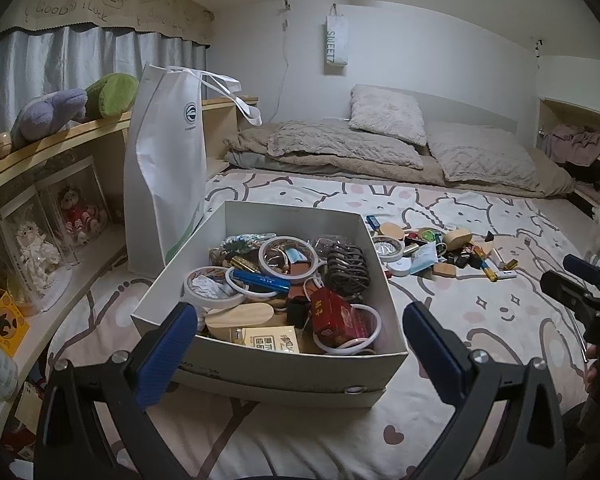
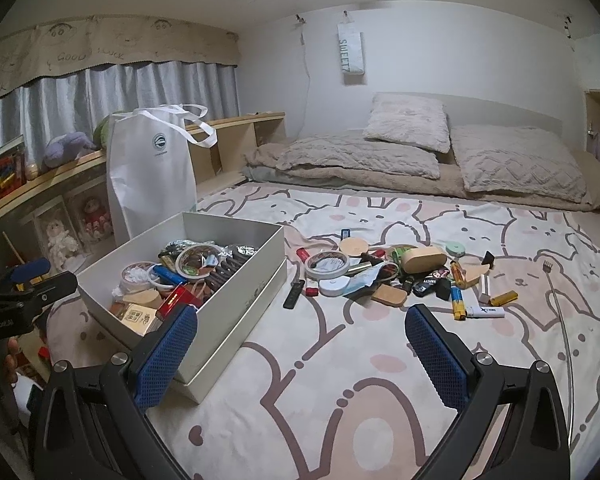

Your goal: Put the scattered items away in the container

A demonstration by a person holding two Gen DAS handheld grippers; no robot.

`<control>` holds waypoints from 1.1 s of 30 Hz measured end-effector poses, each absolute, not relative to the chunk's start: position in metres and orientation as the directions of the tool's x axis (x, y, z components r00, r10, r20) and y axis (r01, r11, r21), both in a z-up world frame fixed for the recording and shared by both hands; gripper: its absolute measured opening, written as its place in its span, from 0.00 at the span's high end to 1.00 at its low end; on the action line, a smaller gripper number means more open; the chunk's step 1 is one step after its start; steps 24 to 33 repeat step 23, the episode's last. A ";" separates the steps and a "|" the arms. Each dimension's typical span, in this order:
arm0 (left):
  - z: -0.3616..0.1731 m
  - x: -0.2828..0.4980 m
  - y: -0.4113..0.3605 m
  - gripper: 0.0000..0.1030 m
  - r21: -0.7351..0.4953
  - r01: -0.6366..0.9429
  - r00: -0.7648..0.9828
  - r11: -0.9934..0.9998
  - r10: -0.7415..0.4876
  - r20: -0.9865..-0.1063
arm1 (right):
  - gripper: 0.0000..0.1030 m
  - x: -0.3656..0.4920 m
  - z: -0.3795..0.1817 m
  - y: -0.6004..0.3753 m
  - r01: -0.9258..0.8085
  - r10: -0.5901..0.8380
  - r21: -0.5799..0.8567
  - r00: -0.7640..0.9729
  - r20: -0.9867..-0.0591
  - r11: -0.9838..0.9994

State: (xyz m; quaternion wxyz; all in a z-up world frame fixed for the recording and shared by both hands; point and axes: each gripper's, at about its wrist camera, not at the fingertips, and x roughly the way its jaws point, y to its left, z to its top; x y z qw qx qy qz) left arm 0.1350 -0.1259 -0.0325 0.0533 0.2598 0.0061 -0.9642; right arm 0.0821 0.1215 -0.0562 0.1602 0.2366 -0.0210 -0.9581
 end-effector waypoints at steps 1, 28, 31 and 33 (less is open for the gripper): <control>-0.033 0.135 -0.126 0.00 0.018 0.107 -0.859 -0.994 -0.102 -0.502 | 0.00 0.082 -0.056 0.121 0.299 -0.319 0.116 -0.836 -0.447 -0.947; -0.034 0.135 -0.124 0.00 0.003 0.101 -0.867 -0.995 -0.089 -0.491 | 0.00 0.083 -0.058 0.120 0.307 -0.323 0.111 -0.830 -0.455 -0.945; -0.034 0.135 -0.124 0.00 0.003 0.101 -0.867 -0.995 -0.089 -0.491 | 0.00 0.083 -0.058 0.120 0.307 -0.323 0.111 -0.830 -0.455 -0.945; -0.034 0.135 -0.124 0.00 0.003 0.101 -0.867 -0.995 -0.089 -0.491 | 0.00 0.083 -0.058 0.120 0.307 -0.323 0.111 -0.830 -0.455 -0.945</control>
